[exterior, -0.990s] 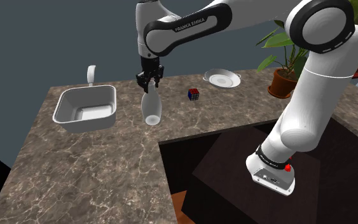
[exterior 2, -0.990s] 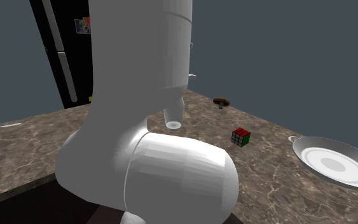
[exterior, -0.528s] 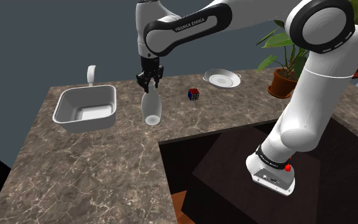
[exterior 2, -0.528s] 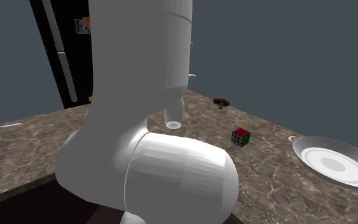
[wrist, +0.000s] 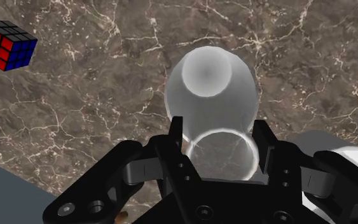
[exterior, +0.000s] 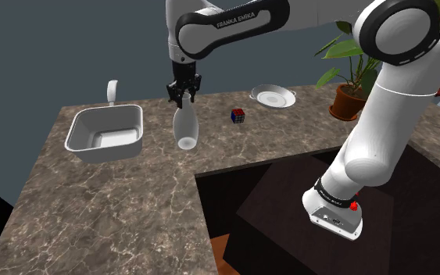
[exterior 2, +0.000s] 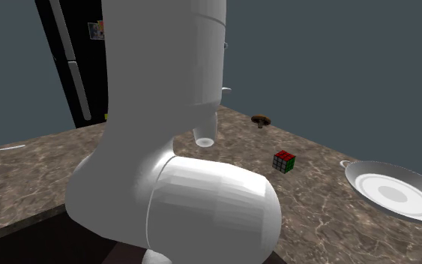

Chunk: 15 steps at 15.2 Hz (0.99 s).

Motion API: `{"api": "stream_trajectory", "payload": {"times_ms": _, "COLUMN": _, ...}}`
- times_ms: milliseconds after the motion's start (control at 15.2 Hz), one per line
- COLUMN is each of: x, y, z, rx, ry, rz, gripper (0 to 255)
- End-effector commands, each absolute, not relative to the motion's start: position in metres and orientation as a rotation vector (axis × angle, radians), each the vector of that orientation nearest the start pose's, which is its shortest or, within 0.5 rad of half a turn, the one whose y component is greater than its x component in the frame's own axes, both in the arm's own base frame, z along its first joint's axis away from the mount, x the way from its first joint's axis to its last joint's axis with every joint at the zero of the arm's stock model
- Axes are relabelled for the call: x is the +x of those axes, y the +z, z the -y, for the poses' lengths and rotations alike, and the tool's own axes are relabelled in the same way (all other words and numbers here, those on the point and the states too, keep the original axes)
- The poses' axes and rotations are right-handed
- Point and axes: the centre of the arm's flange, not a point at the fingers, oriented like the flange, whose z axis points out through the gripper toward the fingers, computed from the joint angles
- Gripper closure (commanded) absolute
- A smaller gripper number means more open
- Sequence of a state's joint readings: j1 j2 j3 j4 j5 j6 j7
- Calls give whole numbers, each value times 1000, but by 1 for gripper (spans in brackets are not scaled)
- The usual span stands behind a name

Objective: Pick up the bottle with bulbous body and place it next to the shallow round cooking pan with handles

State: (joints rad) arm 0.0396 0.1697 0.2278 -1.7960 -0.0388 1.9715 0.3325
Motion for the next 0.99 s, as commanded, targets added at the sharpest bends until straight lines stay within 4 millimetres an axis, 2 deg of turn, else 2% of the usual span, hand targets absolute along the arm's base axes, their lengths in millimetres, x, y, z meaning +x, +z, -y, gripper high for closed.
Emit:
{"api": "stream_trajectory", "payload": {"times_ms": 0, "x": 589, "y": 466, "z": -152, "rx": -3135, "ry": -15, "rz": -84, "gripper": 255}}
{"api": "stream_trajectory", "payload": {"times_ms": 924, "x": 589, "y": 540, "z": -152, "rx": -3135, "ry": -15, "rz": -84, "gripper": 255}}
